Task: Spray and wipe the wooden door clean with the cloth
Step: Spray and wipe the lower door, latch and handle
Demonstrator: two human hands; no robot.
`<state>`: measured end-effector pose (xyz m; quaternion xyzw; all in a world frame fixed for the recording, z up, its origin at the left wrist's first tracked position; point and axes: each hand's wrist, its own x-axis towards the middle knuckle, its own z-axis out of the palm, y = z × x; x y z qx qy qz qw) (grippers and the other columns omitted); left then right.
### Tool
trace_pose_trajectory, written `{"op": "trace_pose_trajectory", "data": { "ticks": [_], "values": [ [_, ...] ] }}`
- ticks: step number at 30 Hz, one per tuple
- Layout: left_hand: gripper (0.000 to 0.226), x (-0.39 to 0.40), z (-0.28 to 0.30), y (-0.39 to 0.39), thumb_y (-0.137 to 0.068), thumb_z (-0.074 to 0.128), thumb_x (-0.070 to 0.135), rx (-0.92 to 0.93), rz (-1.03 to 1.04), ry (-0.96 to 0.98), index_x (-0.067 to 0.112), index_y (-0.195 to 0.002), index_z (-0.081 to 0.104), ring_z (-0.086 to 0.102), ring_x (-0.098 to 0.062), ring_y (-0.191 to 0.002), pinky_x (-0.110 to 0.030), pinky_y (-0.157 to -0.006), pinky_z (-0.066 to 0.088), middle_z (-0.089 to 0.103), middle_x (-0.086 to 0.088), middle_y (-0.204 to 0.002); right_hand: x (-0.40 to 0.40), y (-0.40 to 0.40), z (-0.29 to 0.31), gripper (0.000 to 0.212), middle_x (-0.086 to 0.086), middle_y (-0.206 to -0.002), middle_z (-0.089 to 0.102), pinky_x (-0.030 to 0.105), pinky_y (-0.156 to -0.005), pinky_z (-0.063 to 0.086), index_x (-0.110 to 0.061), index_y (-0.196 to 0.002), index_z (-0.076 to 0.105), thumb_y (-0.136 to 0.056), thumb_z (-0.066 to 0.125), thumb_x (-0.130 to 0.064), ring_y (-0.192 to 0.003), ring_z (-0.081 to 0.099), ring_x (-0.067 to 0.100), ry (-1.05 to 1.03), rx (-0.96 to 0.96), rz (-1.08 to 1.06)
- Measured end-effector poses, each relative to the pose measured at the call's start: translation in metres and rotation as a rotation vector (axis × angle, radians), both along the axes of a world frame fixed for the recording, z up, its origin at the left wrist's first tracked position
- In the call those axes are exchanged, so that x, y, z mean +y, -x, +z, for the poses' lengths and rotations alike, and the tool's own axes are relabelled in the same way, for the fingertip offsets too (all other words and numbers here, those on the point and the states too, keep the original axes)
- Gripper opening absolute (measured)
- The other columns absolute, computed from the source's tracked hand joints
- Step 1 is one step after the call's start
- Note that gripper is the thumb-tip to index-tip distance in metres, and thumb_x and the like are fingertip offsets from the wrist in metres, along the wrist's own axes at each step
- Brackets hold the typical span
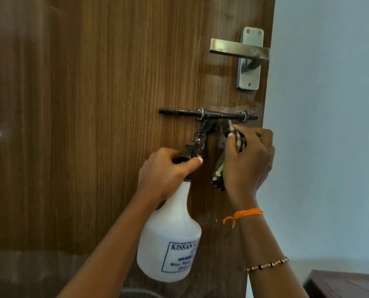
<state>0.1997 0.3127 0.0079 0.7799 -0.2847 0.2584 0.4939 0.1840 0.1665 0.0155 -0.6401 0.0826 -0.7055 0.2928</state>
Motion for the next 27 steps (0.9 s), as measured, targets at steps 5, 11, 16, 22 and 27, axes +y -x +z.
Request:
{"op": "trace_pose_trajectory", "data": {
  "ticks": [5,11,16,22,27],
  "values": [
    [0.047,-0.006,0.013,0.001,-0.067,0.055,0.063,-0.033,-0.076,-0.021,0.017,-0.068,0.069,0.069,-0.024,-0.069,-0.054,-0.077,0.054,0.071,-0.005,-0.067,-0.003,-0.003,0.012,0.019,0.01,-0.111,0.06,0.025,-0.059,0.035,-0.011,-0.101,0.07,-0.083,0.069,-0.009,-0.095,0.049,0.031,0.383,0.084,-0.232],
    [0.043,-0.019,0.024,-0.004,-0.067,0.055,0.062,-0.069,-0.103,-0.053,0.02,-0.062,0.067,0.068,-0.018,-0.067,-0.051,-0.076,0.055,0.07,0.001,-0.063,-0.045,-0.005,0.0,0.023,0.012,-0.112,0.058,0.034,-0.055,0.05,-0.011,-0.106,0.069,-0.084,0.069,-0.007,-0.099,0.043,0.031,0.344,0.123,-0.251],
    [0.065,-0.023,0.024,-0.014,-0.057,0.045,0.075,-0.047,-0.112,-0.021,0.016,-0.067,0.069,0.068,-0.021,-0.067,-0.05,-0.078,0.054,0.071,-0.004,-0.066,-0.041,-0.009,-0.002,0.026,0.009,-0.116,0.056,0.026,-0.06,0.037,-0.016,-0.114,0.067,-0.092,0.054,-0.016,-0.098,0.044,0.028,0.568,0.134,-0.161],
    [0.074,-0.024,0.024,-0.017,-0.054,0.042,0.076,-0.042,-0.14,0.018,0.009,-0.068,0.07,0.068,-0.029,-0.068,-0.054,-0.076,0.053,0.071,-0.01,-0.068,-0.053,-0.019,-0.019,0.029,0.007,-0.115,0.054,0.004,-0.072,0.033,-0.018,-0.115,0.067,-0.09,0.057,-0.008,-0.101,0.046,0.027,0.294,0.003,-0.094],
    [0.068,-0.024,0.021,-0.017,-0.059,0.044,0.074,-0.054,-0.113,-0.002,0.011,-0.069,0.07,0.068,-0.026,-0.067,-0.05,-0.076,0.054,0.071,-0.007,-0.066,-0.047,-0.027,-0.065,0.027,0.004,-0.113,0.05,0.005,-0.087,0.027,-0.014,-0.115,0.067,-0.09,0.056,-0.012,-0.1,0.042,0.016,0.321,-0.033,-0.011]
  ]
}}
